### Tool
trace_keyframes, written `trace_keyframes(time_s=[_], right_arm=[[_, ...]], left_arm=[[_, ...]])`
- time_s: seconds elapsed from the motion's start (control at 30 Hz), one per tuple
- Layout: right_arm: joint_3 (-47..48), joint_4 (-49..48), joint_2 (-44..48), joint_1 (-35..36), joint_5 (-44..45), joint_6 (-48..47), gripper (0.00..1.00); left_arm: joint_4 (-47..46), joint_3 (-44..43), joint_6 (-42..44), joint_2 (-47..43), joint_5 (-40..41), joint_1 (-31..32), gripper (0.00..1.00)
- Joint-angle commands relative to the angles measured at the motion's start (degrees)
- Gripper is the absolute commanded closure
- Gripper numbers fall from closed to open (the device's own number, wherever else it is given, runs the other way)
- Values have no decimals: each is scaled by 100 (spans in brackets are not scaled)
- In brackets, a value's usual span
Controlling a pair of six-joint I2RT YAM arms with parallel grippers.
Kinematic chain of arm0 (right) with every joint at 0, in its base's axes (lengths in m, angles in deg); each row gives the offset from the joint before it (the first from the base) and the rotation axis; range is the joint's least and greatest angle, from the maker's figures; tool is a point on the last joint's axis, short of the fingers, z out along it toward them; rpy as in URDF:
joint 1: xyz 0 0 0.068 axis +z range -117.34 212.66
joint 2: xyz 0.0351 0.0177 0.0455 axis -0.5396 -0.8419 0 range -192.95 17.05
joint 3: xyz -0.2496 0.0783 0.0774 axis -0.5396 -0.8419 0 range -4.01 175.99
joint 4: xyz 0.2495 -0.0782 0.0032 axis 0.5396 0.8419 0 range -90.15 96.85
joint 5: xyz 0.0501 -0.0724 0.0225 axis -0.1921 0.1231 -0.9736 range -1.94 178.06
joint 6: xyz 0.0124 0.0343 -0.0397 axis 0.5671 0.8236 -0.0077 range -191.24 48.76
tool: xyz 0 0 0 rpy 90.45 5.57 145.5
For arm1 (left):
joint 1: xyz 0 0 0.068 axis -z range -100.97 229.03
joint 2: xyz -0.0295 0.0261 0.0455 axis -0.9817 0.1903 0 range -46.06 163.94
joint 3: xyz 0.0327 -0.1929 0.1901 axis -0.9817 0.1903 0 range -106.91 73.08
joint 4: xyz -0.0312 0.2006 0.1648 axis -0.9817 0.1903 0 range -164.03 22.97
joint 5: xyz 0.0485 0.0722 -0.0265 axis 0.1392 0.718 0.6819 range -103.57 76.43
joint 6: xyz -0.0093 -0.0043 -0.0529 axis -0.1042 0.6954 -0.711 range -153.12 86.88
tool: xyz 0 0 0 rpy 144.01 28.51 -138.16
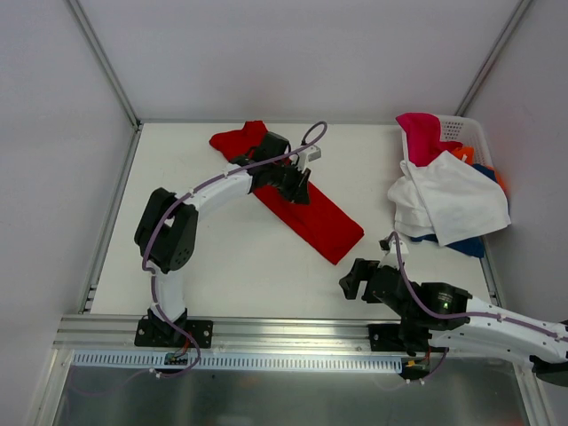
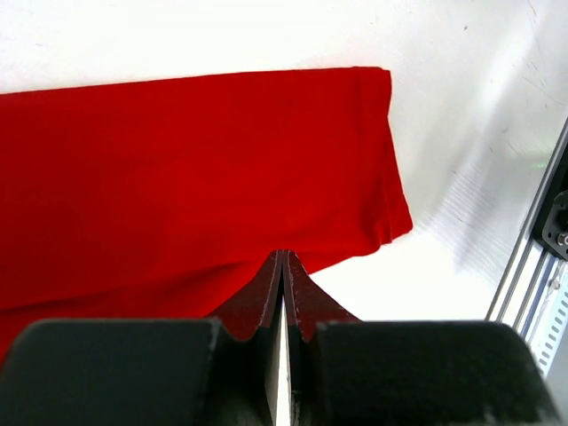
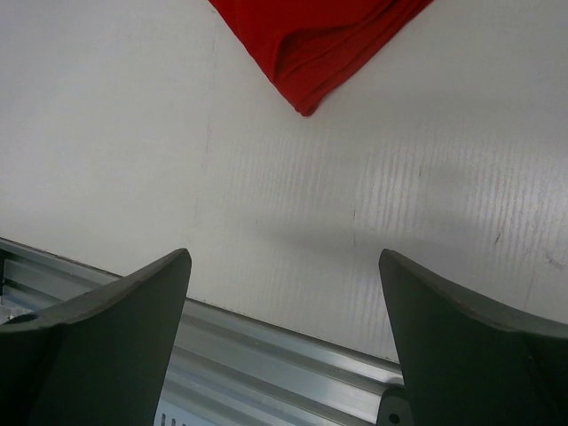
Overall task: Fold and stack the t-shirts
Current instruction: Fold the tshirt
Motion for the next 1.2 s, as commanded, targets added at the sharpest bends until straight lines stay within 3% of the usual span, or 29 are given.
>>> trace_keyframes(time_s=[0.0,0.2,0.63,0.9,1.17], right_arm=[[-57,-122,-8,83,135,191,8],[-40,-25,-8,145,179,270,8],[232,-184,-175,206,232,42,8],[224,36,71,224,311,50,8],[399,546,449,224,531,24,7]], left_arm=[[-351,70,-44,62,-24,284,100],[-246,-316,53,660,388,575,100],[264,-906,-430,1725,1190,584,100],[826,183,-519,1418,1084,645,100],[2531,737,193,1523,442,803,100]])
